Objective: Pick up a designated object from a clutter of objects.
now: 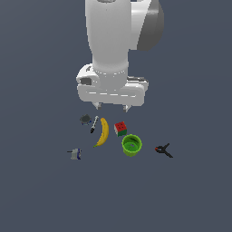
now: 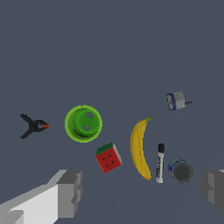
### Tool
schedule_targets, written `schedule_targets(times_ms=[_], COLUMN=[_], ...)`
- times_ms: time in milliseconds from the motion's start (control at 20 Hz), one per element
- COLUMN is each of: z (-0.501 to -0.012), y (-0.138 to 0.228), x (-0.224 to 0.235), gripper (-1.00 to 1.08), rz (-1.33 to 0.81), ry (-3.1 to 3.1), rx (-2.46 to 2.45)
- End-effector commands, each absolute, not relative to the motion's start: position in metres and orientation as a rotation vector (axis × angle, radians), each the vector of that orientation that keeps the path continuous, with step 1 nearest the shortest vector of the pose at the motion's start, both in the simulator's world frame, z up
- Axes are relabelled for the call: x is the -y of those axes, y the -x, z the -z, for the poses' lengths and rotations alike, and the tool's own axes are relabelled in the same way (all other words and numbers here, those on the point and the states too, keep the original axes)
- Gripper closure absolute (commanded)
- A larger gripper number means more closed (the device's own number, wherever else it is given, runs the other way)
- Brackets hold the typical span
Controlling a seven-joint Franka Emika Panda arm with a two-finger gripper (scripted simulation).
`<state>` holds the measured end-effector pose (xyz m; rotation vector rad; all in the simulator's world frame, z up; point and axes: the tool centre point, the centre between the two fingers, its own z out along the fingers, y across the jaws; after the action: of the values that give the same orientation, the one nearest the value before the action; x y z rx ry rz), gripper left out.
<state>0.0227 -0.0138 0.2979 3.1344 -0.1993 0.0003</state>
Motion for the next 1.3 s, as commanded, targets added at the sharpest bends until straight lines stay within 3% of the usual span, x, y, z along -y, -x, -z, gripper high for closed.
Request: schedule_targets(times_ms=[0,1250], z=[-0.287,-0.123], y=[-0.03,-0.086], x=[0.023,0.165], gripper=[-0.92,-0.92], rz=[0.003,0.019], ry=[-3.132,-2.658], rx=[0.312,1.716])
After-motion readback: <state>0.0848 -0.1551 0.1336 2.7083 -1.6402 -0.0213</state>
